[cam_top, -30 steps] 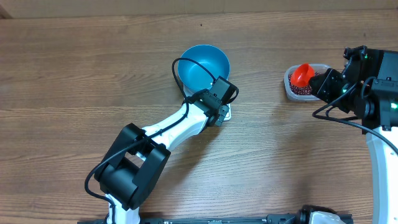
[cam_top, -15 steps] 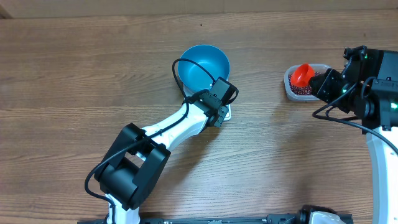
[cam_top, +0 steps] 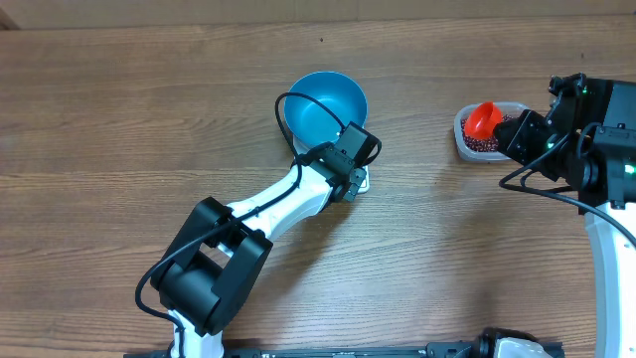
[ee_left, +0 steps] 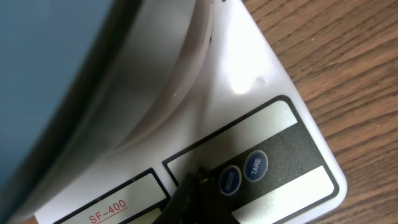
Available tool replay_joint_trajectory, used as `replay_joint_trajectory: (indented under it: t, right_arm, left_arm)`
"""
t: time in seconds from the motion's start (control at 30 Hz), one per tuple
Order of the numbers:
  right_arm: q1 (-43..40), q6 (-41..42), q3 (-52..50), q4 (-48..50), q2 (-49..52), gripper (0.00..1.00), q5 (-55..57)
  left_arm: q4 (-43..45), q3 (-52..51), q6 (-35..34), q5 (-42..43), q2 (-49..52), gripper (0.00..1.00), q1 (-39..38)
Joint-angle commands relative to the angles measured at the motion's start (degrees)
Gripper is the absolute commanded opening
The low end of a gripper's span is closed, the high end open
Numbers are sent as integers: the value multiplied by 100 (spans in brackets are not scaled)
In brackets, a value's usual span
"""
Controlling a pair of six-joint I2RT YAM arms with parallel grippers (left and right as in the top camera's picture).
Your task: Scoop item into bowl and weigh 150g on scale
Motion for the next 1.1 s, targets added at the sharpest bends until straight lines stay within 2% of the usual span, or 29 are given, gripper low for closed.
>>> replay_joint_trajectory:
  t: [0.0,1.07]
  right_arm:
    - [-15,-28,164,26,-48,4,33]
    - [-15,-31,164,-42,-48,4,33]
  left_arm:
    - [39,-9,-98,44,83,4,-11]
    - [146,-195,-98,48,107,4,-11]
